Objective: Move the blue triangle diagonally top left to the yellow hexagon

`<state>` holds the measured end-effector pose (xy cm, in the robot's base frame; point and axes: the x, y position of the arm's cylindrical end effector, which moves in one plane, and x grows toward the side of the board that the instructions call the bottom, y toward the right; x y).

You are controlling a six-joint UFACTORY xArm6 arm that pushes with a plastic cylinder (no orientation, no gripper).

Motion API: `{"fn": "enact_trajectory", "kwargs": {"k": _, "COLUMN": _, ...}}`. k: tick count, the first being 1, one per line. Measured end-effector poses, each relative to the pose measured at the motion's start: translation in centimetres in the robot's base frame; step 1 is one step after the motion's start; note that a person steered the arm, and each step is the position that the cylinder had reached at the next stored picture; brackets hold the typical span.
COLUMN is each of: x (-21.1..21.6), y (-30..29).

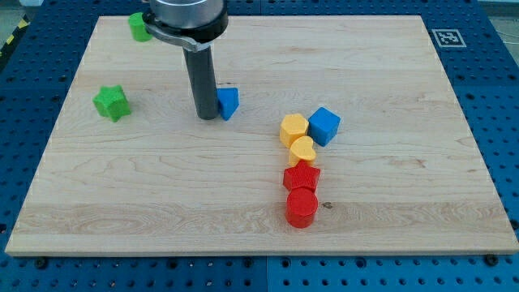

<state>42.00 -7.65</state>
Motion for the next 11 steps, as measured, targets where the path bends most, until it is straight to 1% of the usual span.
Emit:
{"fn": "enact_trajectory", "kwargs": {"k": 2, "x": -1.8, "y": 4.9}}
{"fn": "enact_trajectory", "kwargs": {"k": 3, "x": -3.0, "y": 4.0}}
{"fn": "enact_trajectory", "kwargs": {"k": 4, "x": -6.0, "y": 3.0}}
{"fn": "enact_trajectory", "kwargs": {"k": 5, "x": -6.5, "y": 4.7}}
{"fn": "enact_trajectory", "kwargs": {"k": 6, "x": -6.3, "y": 5.7}}
{"fn": "enact_trajectory", "kwargs": {"k": 8, "x": -5.5, "y": 3.0}}
{"fn": "enact_trajectory", "kwargs": {"k": 9, "x": -5.0, "y": 3.6}}
{"fn": "enact_trajectory", "kwargs": {"k": 11, "x": -5.0, "y": 8.2}}
